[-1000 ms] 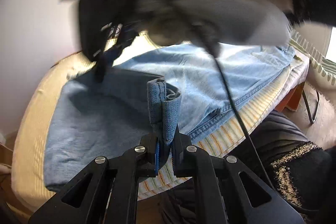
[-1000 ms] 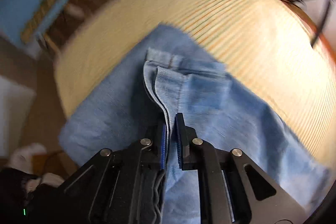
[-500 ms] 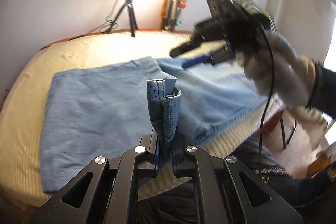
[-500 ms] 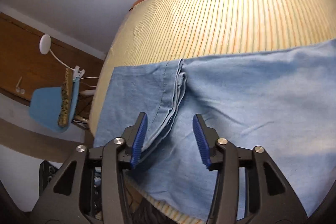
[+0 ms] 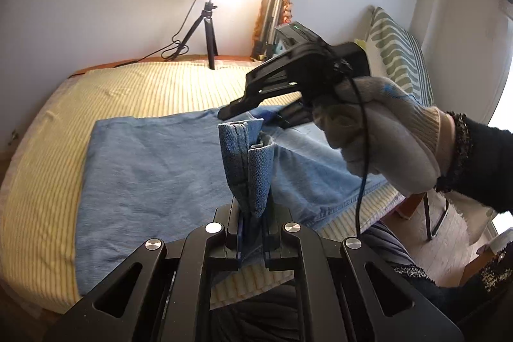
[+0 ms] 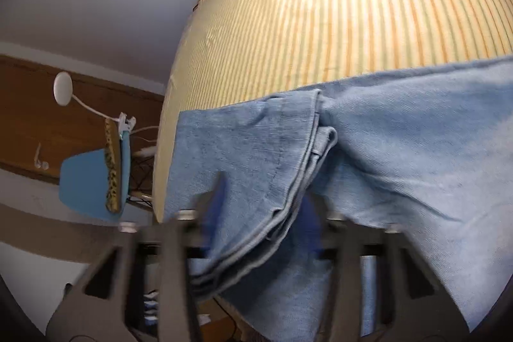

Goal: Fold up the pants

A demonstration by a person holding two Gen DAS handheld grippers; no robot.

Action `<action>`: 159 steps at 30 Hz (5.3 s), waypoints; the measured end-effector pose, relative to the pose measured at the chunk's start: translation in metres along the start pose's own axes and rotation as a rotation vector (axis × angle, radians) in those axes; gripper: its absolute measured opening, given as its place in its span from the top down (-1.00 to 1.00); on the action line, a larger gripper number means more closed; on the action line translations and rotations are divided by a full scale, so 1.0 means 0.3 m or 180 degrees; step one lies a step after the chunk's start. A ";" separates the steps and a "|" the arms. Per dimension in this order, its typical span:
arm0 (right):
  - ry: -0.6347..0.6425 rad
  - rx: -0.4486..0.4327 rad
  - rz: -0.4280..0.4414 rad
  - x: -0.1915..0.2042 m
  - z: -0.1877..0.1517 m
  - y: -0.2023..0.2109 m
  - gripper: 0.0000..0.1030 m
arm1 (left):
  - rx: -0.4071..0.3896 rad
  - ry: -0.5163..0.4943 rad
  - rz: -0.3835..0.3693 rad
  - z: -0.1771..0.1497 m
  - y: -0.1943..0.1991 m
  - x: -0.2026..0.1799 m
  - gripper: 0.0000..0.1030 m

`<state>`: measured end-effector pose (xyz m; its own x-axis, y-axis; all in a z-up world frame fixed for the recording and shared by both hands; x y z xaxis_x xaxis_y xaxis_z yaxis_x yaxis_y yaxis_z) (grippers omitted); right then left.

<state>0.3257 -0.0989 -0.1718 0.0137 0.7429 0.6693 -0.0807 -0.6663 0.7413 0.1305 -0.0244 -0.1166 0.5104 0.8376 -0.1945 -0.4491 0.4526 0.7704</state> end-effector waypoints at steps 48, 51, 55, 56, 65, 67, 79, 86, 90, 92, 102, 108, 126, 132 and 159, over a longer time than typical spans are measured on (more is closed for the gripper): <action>0.0085 -0.1325 -0.1685 -0.428 -0.242 1.115 0.86 | -0.0008 -0.1555 -0.1512 0.401 -0.376 -0.961 0.87; 0.0027 -0.1349 -0.1741 -0.478 -0.261 1.167 0.86 | 0.0020 -0.1611 -0.1580 0.409 -0.407 -1.011 0.87; -0.0071 -0.1401 -0.1757 -0.559 -0.287 1.223 0.86 | -0.0026 -0.1733 -0.1642 0.425 -0.447 -1.071 0.87; -0.0096 -0.1404 -0.1759 -0.580 -0.293 1.232 0.86 | 0.0004 -0.1754 -0.1644 0.426 -0.458 -1.088 0.86; -0.0335 -0.1283 -0.1631 -0.804 -0.312 1.210 0.86 | 0.0261 -0.1809 -0.1588 0.419 -0.510 -1.098 0.87; -0.0351 -0.1221 -0.1636 -0.834 -0.306 1.190 0.86 | 0.0381 -0.1837 -0.1587 0.414 -0.525 -1.100 0.86; -0.0475 -0.1045 -0.2030 -0.924 -0.304 1.121 0.49 | 0.0474 -0.1646 -0.1398 0.424 -0.407 -0.931 0.50; -0.0462 -0.1302 -0.2383 -0.832 -0.340 1.186 0.09 | 0.0321 -0.1226 -0.0897 0.438 -0.265 -0.650 0.35; -0.0256 -0.1425 -0.2348 -0.723 -0.347 1.190 0.06 | 0.0312 -0.0846 -0.0548 0.406 -0.203 -0.448 0.30; -0.0145 -0.1426 -0.2266 -0.664 -0.341 1.170 0.06 | 0.0366 -0.0592 -0.0374 0.379 -0.190 -0.340 0.30; 0.0571 -0.1160 -0.1854 -0.357 -0.288 0.842 0.06 | 0.0629 0.0081 -0.0063 0.270 -0.226 -0.081 0.30; 0.0898 -0.0856 -0.1560 -0.215 -0.239 0.616 0.06 | 0.0876 -0.0284 0.0149 0.278 -0.215 -0.053 0.30; 0.1372 0.0119 -0.1397 -0.046 -0.107 0.054 0.31 | 0.0943 -0.0426 0.0165 0.137 -0.284 0.031 0.29; 0.1069 0.0289 -0.1480 -0.042 -0.037 0.033 0.29 | 0.0832 0.0058 -0.0275 0.136 -0.223 0.078 0.30; 0.0755 0.0747 -0.2219 0.026 0.099 -0.035 0.65 | 0.0698 0.1182 -0.1073 0.114 -0.274 0.110 -0.07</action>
<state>0.3564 -0.0881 -0.1728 -0.2322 0.9721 0.0345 0.0819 -0.0158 0.9965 0.2094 -0.0445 -0.1656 0.2887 0.7268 -0.6232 -0.1215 0.6735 0.7292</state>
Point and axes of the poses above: each gripper's, at about its wrist camera, not at the fingertips, and y roughly against the way its jaws point, x to its left, z to its top, the point moved 2 cm from there along -y, roughly the way its jaws point, and after that the axes turned 13 degrees about x, right-handed, at the moved point
